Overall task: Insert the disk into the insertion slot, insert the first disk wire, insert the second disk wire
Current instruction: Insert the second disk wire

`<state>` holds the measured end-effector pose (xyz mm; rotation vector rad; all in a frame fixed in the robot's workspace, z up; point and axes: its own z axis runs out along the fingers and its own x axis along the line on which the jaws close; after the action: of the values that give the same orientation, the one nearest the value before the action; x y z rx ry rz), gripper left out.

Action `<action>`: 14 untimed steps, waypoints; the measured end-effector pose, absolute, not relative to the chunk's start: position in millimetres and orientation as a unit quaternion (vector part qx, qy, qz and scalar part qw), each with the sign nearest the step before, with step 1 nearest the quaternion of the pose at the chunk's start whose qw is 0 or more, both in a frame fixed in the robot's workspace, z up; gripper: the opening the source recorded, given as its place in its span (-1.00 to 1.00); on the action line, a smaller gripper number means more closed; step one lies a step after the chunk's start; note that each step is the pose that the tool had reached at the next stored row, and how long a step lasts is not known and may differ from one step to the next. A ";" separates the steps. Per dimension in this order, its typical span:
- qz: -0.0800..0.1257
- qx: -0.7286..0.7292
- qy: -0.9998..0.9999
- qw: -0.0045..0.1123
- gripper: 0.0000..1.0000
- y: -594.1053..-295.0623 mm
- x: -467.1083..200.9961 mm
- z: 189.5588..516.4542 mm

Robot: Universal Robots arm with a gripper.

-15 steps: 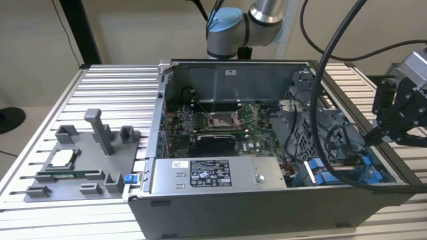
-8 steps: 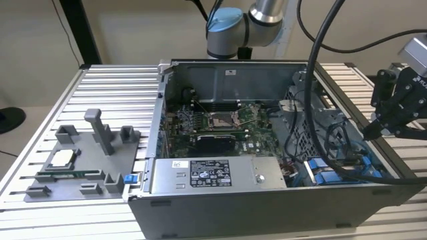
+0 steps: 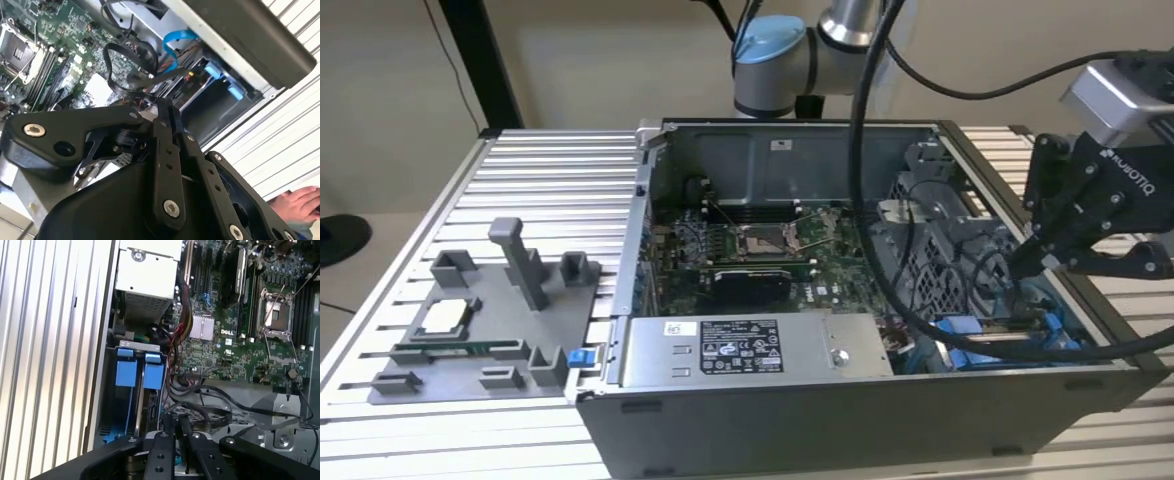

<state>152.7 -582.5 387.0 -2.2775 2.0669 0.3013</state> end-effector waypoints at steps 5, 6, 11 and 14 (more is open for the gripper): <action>0.098 -0.737 0.669 0.026 -1.00 -582.5 130.2 387.0; 0.098 -0.737 0.669 0.026 -1.00 -582.5 125.7 387.0; 0.098 -0.737 0.669 0.027 -1.00 -582.5 111.4 386.9; 0.097 -0.737 0.668 0.027 -1.00 -582.5 111.1 387.0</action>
<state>111.1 -582.5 387.0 -2.2761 2.0650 0.3011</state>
